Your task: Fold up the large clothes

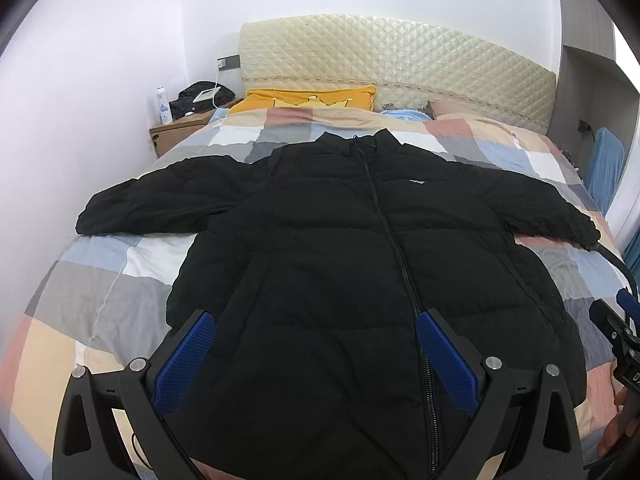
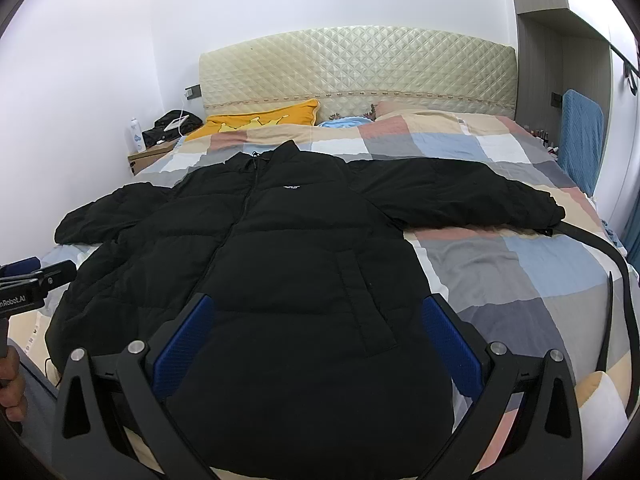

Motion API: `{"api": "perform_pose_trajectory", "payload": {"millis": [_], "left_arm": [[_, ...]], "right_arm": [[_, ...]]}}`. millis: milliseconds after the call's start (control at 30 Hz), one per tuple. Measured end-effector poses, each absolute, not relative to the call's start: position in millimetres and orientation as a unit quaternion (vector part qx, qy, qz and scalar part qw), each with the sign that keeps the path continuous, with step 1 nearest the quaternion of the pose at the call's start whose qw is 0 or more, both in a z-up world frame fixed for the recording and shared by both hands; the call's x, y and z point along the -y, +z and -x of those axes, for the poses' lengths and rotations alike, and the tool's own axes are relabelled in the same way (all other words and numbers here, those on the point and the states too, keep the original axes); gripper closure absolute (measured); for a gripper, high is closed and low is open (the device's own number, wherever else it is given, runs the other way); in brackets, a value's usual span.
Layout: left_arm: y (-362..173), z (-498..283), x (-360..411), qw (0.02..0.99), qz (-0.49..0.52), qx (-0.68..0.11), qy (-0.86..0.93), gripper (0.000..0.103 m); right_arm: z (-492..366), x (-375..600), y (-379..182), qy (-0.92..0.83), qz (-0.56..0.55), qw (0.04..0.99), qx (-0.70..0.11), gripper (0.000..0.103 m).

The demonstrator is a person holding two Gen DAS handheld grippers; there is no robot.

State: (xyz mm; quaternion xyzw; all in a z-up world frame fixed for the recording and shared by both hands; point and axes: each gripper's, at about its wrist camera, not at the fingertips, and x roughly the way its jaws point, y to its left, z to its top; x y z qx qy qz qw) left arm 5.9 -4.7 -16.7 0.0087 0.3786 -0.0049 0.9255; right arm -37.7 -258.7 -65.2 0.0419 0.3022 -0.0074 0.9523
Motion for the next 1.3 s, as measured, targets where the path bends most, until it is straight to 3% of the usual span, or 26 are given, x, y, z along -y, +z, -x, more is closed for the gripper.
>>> {"api": "perform_pose_trajectory", "payload": {"millis": [833, 1300], "left_arm": [[-7, 2, 7, 0.933, -0.008, -0.359, -0.015, 0.001], [33, -6, 9, 0.939, 0.012, -0.341, -0.041, 0.001]], "right_arm": [[45, 256, -62, -0.014, -0.029, 0.959, -0.28, 0.0], [36, 274, -42, -0.031, -0.034, 0.964, -0.26, 0.0]]}}
